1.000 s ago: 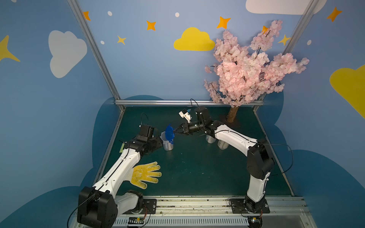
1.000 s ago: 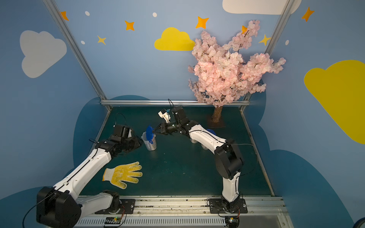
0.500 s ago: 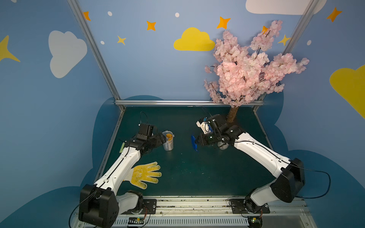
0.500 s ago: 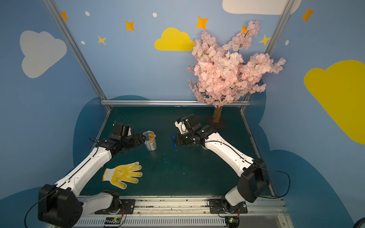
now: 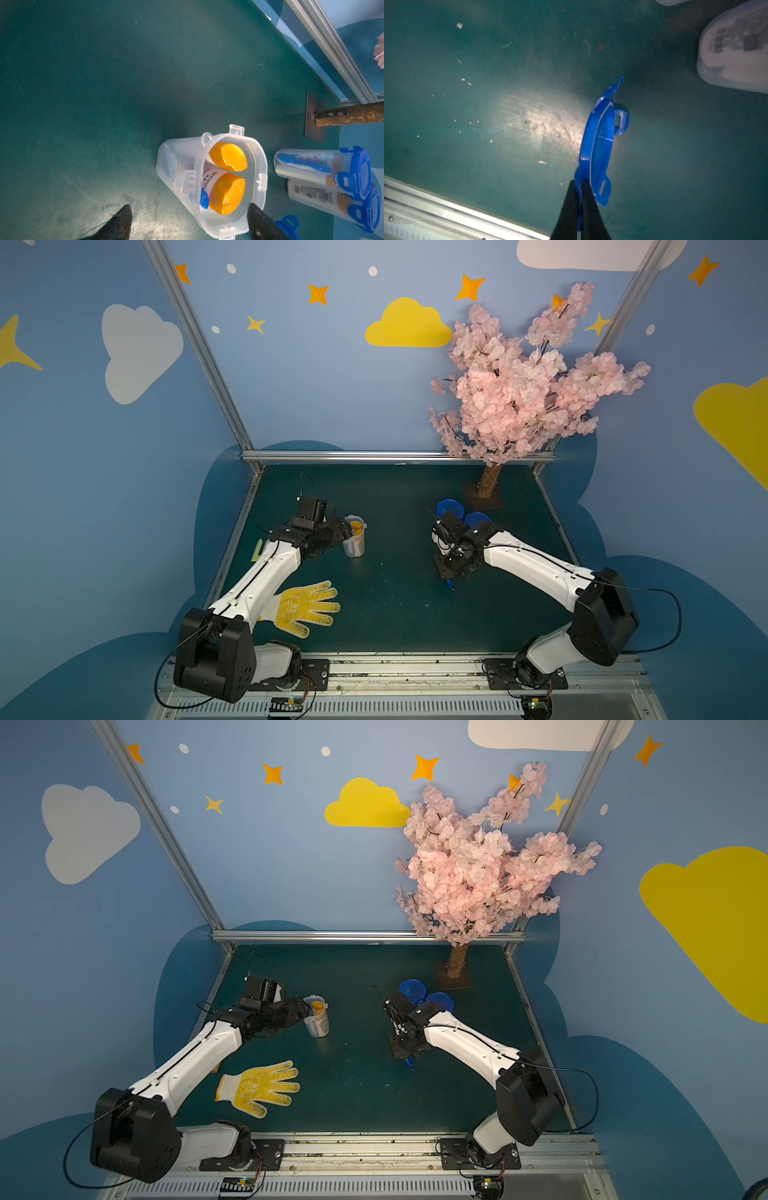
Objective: Take out toiletry kits
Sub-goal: Place the lid at the center of the board, then pick up the container from the center of the board.
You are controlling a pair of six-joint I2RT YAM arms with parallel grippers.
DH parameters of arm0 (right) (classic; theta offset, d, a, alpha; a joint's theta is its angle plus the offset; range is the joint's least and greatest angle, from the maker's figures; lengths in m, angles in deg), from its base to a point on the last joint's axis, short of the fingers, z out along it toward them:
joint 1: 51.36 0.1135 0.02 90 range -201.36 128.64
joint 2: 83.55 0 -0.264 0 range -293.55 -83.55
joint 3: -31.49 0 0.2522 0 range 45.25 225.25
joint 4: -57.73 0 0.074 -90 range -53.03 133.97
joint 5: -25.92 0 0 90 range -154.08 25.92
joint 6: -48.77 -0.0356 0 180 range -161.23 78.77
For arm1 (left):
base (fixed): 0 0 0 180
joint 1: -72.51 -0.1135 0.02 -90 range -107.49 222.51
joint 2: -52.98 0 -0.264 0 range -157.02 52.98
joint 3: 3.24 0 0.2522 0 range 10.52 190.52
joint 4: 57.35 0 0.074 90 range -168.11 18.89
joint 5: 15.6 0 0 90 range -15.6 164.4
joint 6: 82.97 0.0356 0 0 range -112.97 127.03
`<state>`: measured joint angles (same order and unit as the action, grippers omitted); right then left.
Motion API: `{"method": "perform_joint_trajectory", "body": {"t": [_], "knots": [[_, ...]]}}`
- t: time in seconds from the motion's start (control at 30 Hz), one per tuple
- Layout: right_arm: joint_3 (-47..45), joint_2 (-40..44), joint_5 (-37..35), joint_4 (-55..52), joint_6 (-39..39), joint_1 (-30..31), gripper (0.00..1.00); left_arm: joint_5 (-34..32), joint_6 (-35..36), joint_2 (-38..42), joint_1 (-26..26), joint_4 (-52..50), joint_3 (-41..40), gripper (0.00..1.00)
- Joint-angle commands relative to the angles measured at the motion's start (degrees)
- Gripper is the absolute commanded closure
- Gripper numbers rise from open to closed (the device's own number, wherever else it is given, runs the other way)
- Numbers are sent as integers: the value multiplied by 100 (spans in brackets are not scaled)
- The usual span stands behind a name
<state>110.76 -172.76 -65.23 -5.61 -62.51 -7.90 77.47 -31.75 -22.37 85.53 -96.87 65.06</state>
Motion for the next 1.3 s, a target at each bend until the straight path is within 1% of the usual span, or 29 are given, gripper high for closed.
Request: {"method": "perform_joint_trajectory", "body": {"t": [0.0, 0.03, 0.07, 0.2, 0.3, 0.4, 0.47, 0.5, 0.6, 0.8, 0.87, 1.0, 1.03, 1.13, 1.2, 1.27], "knots": [[-110, -513, 234, 297, -86, 131, 100, 53, 98, -62, -21, 50, 188, 14], [-84, -675, 342, 386, -84, 181, 99, 53, 99, -81, -24, 43, 204, 14], [-57, -806, 390, 441, -83, 211, 95, 49, 105, -100, -20, 31, 222, 14], [77, -1163, 579, 592, -95, 348, 75, 38, 129, -185, -18, 7, 258, 15], [137, -1140, 771, 680, -69, 413, 60, 10, 157, -267, -21, 0, 293, 16], [115, -937, 936, 837, -6, 427, 52, -17, 182, -402, -20, -9, 369, 19], [62, -734, 999, 984, 38, 441, 49, -27, 190, -513, -19, -19, 440, 22], [-6, -595, 1050, 1091, 69, 435, 48, -26, 191, -574, -20, -3, 483, 26], [-221, -163, 1111, 1462, 123, 435, 46, -16, 189, -709, -19, 42, 585, 32], [-669, 748, 918, 1962, 187, 437, 48, -76, 221, -991, -19, 47, 755, 44], [-808, 1031, 843, 2084, 218, 442, 49, -87, 236, -1097, -18, 26, 816, 49], [-1109, 1587, 698, 2356, 322, 438, 49, -69, 253, -1247, -23, -52, 912, 65], [-1192, 1721, 688, 2455, 357, 441, 48, -62, 256, -1273, -19, -102, 938, 70], [-1384, 2020, 652, 2684, 468, 435, 42, -35, 261, -1319, -19, -177, 957, 80], [-1476, 2156, 595, 2805, 551, 436, 38, 3, 258, -1309, -20, -221, 946, 91], [-1553, 2238, 565, 2950, 628, 444, 37, 51, 272, -1296, -19, -269, 929, 97]]}}
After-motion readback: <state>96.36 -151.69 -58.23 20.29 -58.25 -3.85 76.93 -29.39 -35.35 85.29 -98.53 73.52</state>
